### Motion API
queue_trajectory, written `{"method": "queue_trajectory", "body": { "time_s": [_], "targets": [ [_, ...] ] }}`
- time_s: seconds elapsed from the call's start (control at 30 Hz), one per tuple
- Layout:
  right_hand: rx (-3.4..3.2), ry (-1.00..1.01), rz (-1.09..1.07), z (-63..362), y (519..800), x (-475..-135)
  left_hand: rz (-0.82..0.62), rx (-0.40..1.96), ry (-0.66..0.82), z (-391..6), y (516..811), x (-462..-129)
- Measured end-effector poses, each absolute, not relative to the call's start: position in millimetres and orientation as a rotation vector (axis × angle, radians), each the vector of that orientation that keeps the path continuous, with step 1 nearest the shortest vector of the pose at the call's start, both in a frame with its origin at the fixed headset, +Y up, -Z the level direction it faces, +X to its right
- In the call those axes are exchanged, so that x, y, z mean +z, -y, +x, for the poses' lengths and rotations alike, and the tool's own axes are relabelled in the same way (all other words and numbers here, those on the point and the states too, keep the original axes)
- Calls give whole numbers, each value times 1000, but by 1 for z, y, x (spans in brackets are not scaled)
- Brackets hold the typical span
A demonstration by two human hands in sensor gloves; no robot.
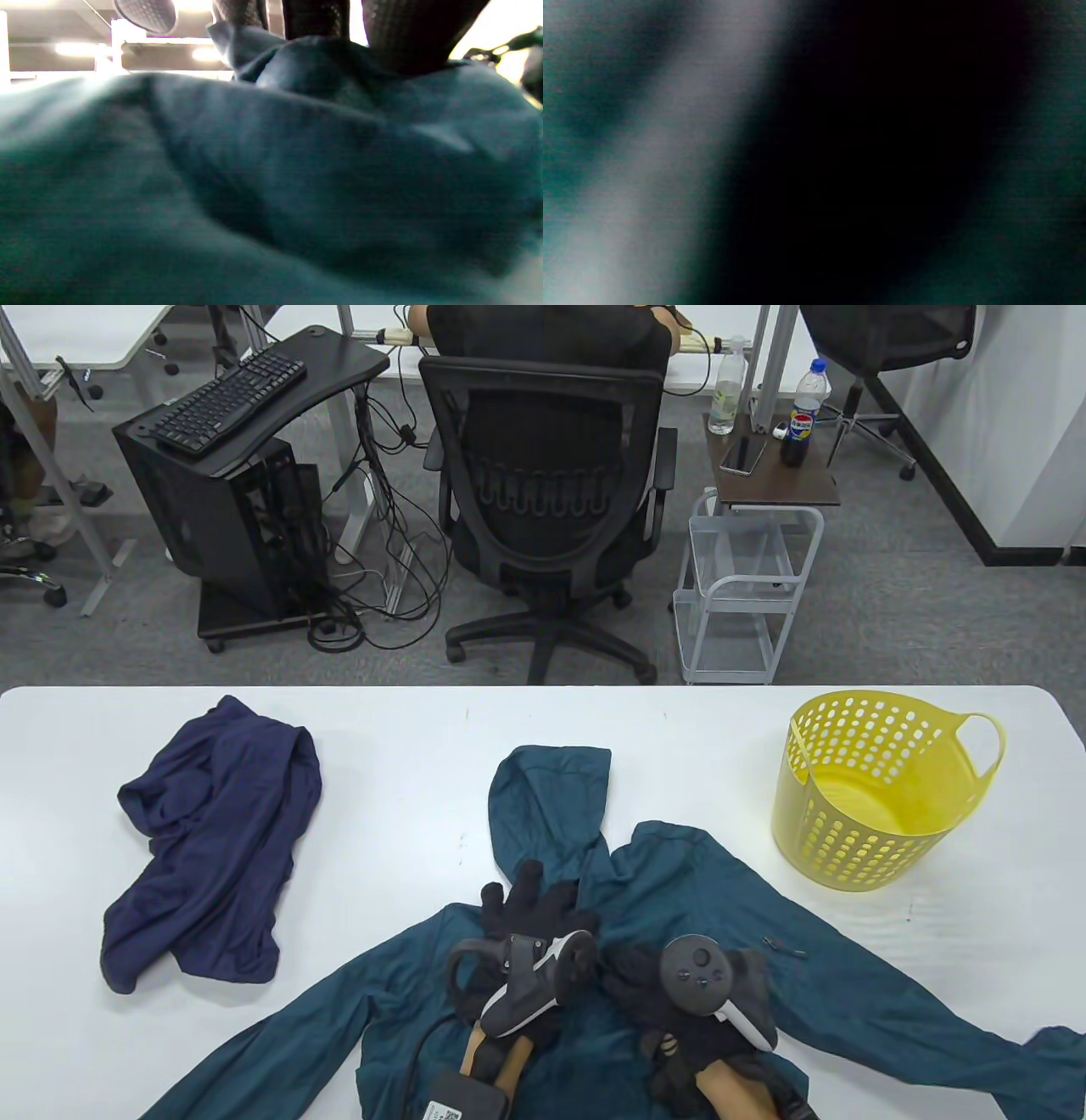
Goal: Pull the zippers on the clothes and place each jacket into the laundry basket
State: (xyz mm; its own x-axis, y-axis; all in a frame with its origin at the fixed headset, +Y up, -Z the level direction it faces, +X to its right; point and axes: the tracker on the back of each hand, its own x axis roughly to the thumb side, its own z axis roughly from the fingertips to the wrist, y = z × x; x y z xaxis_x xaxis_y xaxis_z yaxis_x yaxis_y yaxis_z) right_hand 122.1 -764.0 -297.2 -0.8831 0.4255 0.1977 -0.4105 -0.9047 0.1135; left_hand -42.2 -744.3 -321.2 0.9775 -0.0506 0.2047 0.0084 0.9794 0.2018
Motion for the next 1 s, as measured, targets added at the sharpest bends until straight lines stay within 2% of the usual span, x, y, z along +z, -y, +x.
{"method": "queue_trajectory", "body": {
  "time_s": [0.13, 0.23, 0.4, 0.5, 0.7, 0.87, 0.93, 1.0],
  "targets": [
    [2847, -152, 346, 108, 767, -296, 142, -119, 152, -39, 752, -330],
    [2886, -195, 381, 105, 765, -292, 107, -78, 113, -42, 757, -335],
    [2844, -306, 525, 105, 759, -278, 145, -107, 31, -52, 753, -337],
    [2811, -410, 571, 103, 762, -274, 103, -94, -9, -59, 756, -339],
    [2844, -419, 463, 104, 769, -284, 107, 2, 23, -64, 744, -330],
    [2829, -380, 255, 123, 775, -305, 119, 243, 101, -54, 725, -311],
    [2797, -334, 192, 133, 778, -312, 41, 315, 139, -45, 730, -308],
    [2767, -312, 163, 141, 780, -314, -114, 306, 168, -35, 742, -313]
  ]
}}
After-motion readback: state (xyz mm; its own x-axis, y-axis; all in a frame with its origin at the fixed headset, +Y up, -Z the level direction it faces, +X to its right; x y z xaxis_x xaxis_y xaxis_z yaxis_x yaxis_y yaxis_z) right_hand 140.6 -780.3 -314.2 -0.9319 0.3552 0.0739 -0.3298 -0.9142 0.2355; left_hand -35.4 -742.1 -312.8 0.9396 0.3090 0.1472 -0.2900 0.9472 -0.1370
